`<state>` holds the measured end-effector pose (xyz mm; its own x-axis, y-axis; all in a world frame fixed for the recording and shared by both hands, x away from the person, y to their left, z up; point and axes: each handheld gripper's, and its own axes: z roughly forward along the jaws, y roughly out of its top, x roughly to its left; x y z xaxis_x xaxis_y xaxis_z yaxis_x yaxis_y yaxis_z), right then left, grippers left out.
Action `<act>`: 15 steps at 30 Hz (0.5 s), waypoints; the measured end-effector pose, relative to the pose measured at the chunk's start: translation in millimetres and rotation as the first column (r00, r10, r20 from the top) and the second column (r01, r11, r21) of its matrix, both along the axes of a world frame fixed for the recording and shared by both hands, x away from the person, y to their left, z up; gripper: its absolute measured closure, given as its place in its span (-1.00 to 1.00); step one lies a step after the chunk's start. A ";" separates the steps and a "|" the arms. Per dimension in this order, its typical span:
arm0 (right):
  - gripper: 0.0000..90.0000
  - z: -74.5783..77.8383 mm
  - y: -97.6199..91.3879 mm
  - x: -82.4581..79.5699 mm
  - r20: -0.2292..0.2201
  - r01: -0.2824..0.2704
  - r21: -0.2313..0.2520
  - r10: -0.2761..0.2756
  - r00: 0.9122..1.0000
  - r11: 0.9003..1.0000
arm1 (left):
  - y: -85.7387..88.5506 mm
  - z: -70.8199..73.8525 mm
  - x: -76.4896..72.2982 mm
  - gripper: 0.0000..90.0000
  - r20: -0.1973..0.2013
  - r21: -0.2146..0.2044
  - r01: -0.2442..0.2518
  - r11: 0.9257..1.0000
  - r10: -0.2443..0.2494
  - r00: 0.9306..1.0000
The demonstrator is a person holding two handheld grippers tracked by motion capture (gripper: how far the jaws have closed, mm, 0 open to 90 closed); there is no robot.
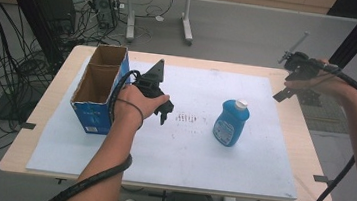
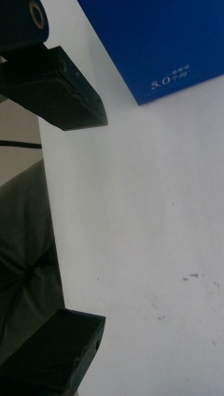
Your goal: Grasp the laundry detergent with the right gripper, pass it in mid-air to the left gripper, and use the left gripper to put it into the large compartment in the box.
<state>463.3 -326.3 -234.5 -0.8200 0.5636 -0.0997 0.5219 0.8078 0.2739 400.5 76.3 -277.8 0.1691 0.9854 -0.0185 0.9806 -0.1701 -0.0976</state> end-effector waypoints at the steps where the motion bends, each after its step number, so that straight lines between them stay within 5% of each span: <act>1: -0.82 -3.2 -2.0 -4.2 -0.001 -0.003 0.006 0.003 1.000 1.000 | 0.3 0.0 0.0 -0.87 0.003 -0.002 -0.006 1.000 0.006 1.000; 6: -0.82 -21.1 -15.1 -30.6 0.000 -0.009 0.086 0.010 1.000 0.996 | 0.4 -0.9 -0.3 -0.87 0.007 -0.007 0.002 1.000 -0.002 1.000; 15: -0.83 -36.9 -22.1 -73.4 0.049 -0.031 0.130 0.025 0.998 0.991 | 1.2 -3.9 -3.7 -0.87 0.003 -0.011 0.014 1.000 -0.014 1.000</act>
<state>390.0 -348.4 -271.5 -0.8317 0.5513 -0.0659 0.4836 0.7776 0.4018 396.9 77.5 -281.7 0.1825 0.9828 -0.0290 0.9785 -0.1844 -0.0924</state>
